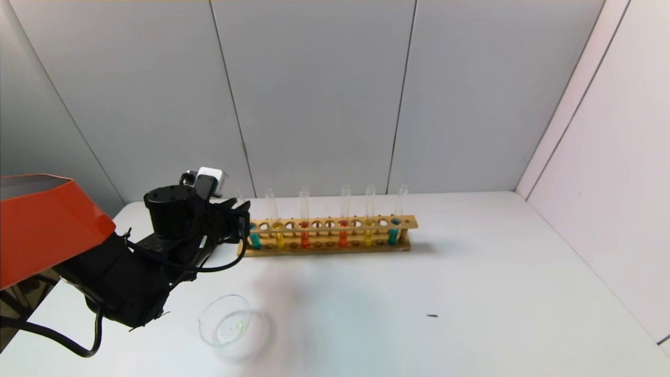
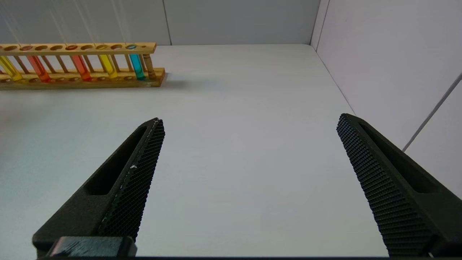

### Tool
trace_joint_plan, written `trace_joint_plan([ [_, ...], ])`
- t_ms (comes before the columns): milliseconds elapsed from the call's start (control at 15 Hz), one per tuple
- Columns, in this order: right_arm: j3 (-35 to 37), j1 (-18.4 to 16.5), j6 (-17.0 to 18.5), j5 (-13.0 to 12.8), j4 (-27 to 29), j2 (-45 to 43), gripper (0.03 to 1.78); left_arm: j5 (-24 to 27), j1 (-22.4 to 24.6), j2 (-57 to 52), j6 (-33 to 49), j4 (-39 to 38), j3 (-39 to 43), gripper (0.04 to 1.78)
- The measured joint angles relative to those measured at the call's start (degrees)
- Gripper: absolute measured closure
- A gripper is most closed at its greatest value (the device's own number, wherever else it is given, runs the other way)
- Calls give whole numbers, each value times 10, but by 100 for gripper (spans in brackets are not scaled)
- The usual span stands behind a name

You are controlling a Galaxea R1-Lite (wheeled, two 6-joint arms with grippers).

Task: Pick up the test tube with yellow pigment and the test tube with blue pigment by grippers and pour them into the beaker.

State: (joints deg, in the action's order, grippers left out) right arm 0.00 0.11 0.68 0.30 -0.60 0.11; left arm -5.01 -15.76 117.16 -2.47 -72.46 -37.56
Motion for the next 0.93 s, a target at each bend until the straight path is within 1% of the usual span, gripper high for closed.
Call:
trace_joint_plan([
  [67,0,0,0,0,0,0,7,2,0,1,2,0,-1,149],
  [133,0,0,0,0,0,0,7,2,0,4,3,-1,-3,152],
  [600,0,0,0,0,0,0,7,-1,1,6,3,0,-15,152],
  [933,0,0,0,0,0,0,7,-8,-1,-9,2,16,-34,152],
])
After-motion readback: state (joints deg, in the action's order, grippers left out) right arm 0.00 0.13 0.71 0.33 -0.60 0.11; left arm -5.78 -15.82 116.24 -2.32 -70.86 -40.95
